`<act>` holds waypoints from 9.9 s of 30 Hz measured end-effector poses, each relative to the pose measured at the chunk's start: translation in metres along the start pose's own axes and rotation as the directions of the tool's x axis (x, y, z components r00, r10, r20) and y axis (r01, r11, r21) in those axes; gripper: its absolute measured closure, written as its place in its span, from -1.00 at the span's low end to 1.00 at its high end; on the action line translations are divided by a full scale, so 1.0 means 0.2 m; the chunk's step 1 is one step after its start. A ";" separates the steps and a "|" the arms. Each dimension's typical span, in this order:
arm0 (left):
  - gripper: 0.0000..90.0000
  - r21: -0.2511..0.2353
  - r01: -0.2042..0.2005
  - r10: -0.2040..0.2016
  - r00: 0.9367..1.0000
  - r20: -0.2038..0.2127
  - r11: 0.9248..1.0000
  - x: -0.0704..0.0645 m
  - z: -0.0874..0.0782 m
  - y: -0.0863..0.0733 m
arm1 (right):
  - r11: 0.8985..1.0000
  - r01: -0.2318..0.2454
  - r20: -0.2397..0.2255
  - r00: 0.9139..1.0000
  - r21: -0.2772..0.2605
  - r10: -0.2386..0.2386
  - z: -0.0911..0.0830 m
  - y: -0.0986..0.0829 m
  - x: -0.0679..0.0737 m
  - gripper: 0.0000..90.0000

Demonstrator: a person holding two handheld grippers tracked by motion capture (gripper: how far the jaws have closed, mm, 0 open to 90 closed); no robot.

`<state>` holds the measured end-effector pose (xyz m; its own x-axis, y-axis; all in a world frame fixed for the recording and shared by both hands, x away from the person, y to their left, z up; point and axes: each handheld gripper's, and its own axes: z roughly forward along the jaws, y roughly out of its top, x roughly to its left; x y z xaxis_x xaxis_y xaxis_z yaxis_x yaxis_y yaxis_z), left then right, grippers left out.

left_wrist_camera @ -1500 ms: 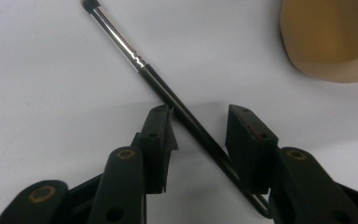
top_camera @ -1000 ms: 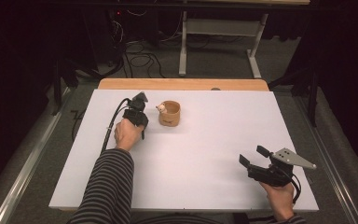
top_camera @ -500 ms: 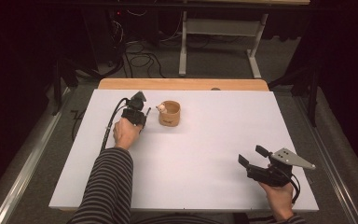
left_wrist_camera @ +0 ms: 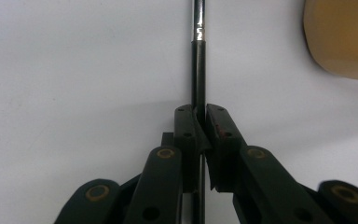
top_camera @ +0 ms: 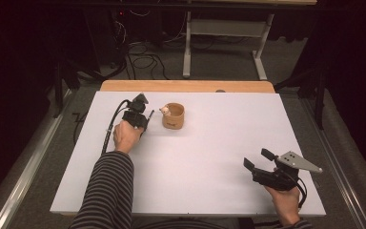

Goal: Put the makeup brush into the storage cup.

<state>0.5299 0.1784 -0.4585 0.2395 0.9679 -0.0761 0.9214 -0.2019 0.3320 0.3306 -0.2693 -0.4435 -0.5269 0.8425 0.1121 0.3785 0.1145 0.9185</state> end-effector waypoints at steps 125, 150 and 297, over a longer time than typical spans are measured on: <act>0.86 -0.576 -0.217 0.455 0.835 0.309 0.788 -0.23 -0.54 -0.71 | 0.997 0.014 -0.034 0.999 0.080 -0.012 0.01 0.01 0.01 -0.49; 0.86 -0.609 -0.239 0.520 0.784 0.339 0.756 -0.35 -0.51 -0.80 | 0.994 0.069 -0.096 0.994 0.084 -0.061 0.01 0.04 0.06 -0.45; 0.73 -0.604 -0.440 0.691 0.669 0.274 0.665 -0.60 -0.44 -0.81 | 0.989 0.103 -0.578 0.815 0.105 -0.023 0.36 0.31 0.55 0.90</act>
<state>0.3250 0.1081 -0.4208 0.8808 0.4670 -0.0788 0.3226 -0.4697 0.8218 0.3520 -0.1316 -0.4017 -0.8786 0.3800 0.2893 0.4001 0.2551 0.8802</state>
